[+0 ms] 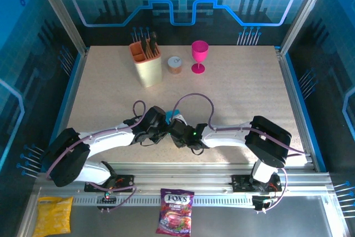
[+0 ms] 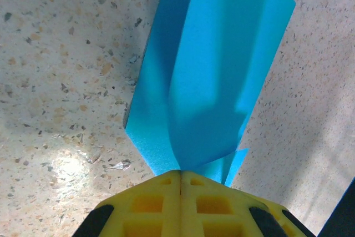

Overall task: Fold a paper plane with a square sheet of paper (pick it up from the middle)
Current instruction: Fourth fold the wing at the center of the table.

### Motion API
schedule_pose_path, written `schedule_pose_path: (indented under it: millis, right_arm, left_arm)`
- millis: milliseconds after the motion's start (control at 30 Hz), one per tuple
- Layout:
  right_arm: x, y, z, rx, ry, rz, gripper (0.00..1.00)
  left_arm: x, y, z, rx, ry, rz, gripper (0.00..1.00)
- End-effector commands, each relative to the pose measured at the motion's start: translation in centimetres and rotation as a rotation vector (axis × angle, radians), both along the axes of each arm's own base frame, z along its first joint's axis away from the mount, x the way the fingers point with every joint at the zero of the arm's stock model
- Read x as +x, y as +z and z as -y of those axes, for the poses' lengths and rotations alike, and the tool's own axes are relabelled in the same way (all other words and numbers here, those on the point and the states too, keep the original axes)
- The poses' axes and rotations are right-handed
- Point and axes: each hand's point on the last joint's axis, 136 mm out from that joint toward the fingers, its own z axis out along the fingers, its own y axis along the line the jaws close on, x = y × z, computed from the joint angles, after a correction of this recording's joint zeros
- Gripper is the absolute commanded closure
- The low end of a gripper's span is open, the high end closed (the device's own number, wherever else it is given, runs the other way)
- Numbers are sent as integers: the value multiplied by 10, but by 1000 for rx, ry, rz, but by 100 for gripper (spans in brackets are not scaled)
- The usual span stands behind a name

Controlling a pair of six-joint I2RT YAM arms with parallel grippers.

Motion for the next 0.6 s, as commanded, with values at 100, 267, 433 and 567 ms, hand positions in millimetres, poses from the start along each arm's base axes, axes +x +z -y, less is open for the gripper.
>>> schedule_pose_path:
  millis: [100, 267, 433, 567]
  right_arm:
    - [1, -3, 3, -39, -10, 22, 67]
    - [2, -5, 5, -51, -15, 27, 84]
    - [4, -5, 6, -54, -17, 27, 100]
    - [2, -3, 5, -28, -1, 13, 100]
  left_arm:
    - [0, 8, 8, -32, -7, -11, 100]
    - [0, 8, 9, -30, -13, -10, 100]
    - [6, 13, 6, -15, -27, 20, 78]
    - [14, 22, -8, 32, -44, 68, 55]
